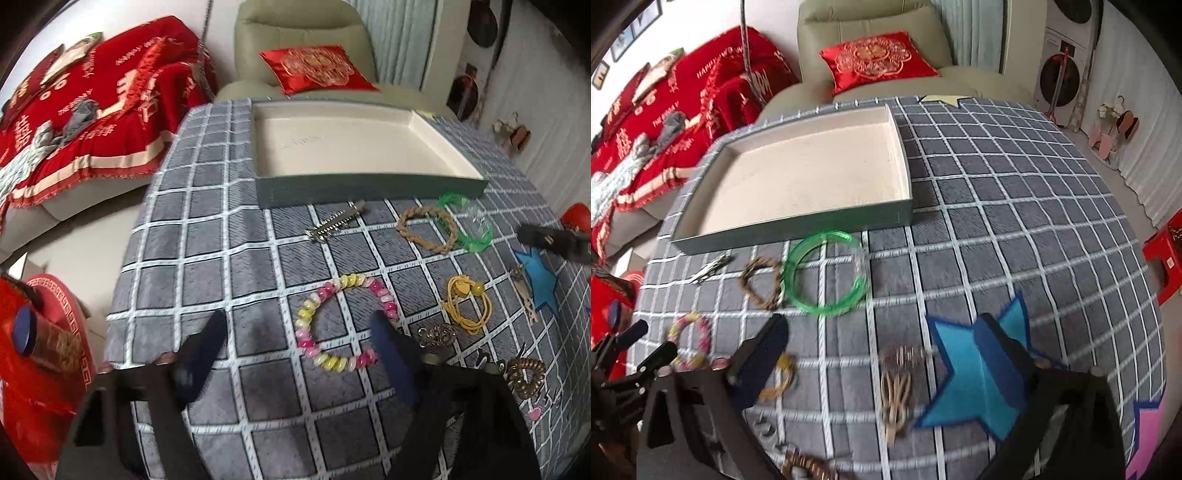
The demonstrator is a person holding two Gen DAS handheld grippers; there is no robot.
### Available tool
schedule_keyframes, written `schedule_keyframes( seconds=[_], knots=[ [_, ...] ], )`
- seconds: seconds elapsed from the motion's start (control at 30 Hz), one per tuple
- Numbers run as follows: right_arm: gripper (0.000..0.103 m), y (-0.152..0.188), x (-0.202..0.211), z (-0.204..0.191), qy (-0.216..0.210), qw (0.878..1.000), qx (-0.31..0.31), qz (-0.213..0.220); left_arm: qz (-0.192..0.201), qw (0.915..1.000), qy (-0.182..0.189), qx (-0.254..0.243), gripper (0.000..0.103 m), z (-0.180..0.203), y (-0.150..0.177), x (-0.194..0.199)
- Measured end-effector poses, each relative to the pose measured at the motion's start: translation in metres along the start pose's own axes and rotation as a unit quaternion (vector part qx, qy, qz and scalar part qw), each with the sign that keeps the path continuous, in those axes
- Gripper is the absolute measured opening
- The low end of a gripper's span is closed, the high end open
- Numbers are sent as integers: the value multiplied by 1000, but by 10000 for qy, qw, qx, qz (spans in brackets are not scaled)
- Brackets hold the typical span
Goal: Organize jewelry
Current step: 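Grasp the pink-and-yellow beaded bracelet with the left tool while the right tool grasps the green bangle, then carry the bracelet and bangle into the white tray and open both tools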
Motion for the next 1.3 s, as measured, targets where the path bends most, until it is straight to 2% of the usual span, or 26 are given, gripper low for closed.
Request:
schedule_keyframes(
  seconds=[0.07,0.17,0.23,0.27,0.33,0.4,0.43,0.5,0.53,0.6,0.63,0.8,0.93,1.13,1.3],
  knots=[
    [90,-6,-13,-1,23,9999,-20,-120,-80,10000,32,-15,89,1,-1,-7],
    [78,-11,-31,-5,19,9995,27,-298,-213,9997,111,-31,88,5,-2,-17],
    [72,-13,-45,-7,49,9990,49,-435,-289,9994,146,-81,81,9,-2,-22],
    [67,-13,-49,-7,35,9988,44,-480,-267,9994,86,-178,81,11,-3,-22],
    [64,-15,-52,-10,124,9988,164,-444,-274,9992,82,-268,80,14,-5,-23],
    [60,-15,-54,-15,201,9982,338,-460,-221,9990,113,-362,73,19,-6,-23],
    [59,-15,-54,-16,220,9979,415,-451,-196,9988,127,-421,65,22,-6,-23],
    [48,-15,-54,-19,183,9978,465,-442,-149,9981,160,-575,46,29,-6,-20],
    [44,-15,-53,-20,167,9978,471,-441,-141,9973,183,-693,29,33,-6,-20],
    [19,-14,-51,-21,124,9980,456,-430,-128,9964,178,-824,24,39,-6,-21],
    [14,-16,-52,-21,100,9981,439,-427,-120,9962,195,-846,24,41,-6,-21],
    [13,-12,-46,-17,-85,9987,256,-424,-128,9969,465,-615,24,37,-7,-10],
    [13,-15,-28,-9,-263,9990,167,-329,32,9967,620,-521,24,34,-19,9],
    [13,-39,4,-8,-450,9988,157,-69,354,9949,822,-461,24,31,-57,40],
    [13,-77,17,-14,-481,9985,250,114,612,9937,848,-408,24,31,-109,49]
  ],
)
Point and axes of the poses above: each gripper's, at about its wrist camera, not at the fingertips, and x roughly against the way its jaws point, z to its right, y to its underside, the point moved 9 cm from there along -x, roughly the way its jaws point
